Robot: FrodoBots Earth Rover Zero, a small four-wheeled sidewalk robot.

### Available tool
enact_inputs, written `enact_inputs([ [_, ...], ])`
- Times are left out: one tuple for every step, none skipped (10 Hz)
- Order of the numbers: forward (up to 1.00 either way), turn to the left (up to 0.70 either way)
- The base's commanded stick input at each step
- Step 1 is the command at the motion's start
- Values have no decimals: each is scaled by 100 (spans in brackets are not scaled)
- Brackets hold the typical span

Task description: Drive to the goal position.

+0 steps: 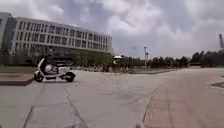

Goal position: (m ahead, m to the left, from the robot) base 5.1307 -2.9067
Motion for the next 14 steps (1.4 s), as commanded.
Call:
enact_inputs([
  [70,0],
  [70,0],
  [70,0],
  [70,0],
  [70,0],
  [70,0],
  [70,0],
  [70,0],
  [70,0],
  [70,0],
  [70,0],
  [70,0],
  [70,0],
  [70,0],
])
